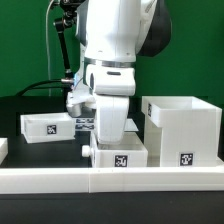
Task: Assemble drawer
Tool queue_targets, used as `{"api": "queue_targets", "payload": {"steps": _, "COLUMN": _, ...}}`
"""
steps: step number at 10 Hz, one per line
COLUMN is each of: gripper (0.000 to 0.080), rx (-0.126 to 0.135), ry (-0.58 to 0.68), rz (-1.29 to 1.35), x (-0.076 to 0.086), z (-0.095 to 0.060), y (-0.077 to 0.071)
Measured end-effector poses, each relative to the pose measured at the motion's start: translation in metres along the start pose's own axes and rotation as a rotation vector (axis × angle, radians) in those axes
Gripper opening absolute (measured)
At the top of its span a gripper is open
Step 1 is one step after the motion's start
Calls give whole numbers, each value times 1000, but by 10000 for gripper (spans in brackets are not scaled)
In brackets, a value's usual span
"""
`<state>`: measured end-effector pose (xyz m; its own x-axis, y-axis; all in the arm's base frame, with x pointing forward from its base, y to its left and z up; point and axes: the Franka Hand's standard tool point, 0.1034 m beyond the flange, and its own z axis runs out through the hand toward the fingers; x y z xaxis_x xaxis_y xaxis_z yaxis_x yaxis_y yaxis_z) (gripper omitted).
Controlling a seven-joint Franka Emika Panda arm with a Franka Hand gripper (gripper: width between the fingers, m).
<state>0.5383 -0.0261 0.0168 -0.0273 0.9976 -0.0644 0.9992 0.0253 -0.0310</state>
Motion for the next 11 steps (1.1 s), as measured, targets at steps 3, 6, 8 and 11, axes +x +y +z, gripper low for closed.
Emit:
{"api": "queue_targets", "payload": {"steps": 3, "gripper": 41, "rx": -19, "ry": 1, "rz": 15, "x": -5, "z": 2, "y": -2}}
{"api": "queue_targets", "payload": {"steps": 6, "gripper": 41, "rx": -17, "ry": 6, "rz": 7, "x": 4, "z": 1, "y": 6}}
{"api": "queue_targets", "payload": {"steps": 8, "gripper": 41, "rx": -20, "ry": 11, "rz": 12, "x": 10, "z": -2, "y": 10}}
{"api": "queue_targets", "payload": {"steps": 11, "gripper": 41, "rx": -28, "ry": 15, "rz": 14, "x": 13, "z": 1, "y": 9}}
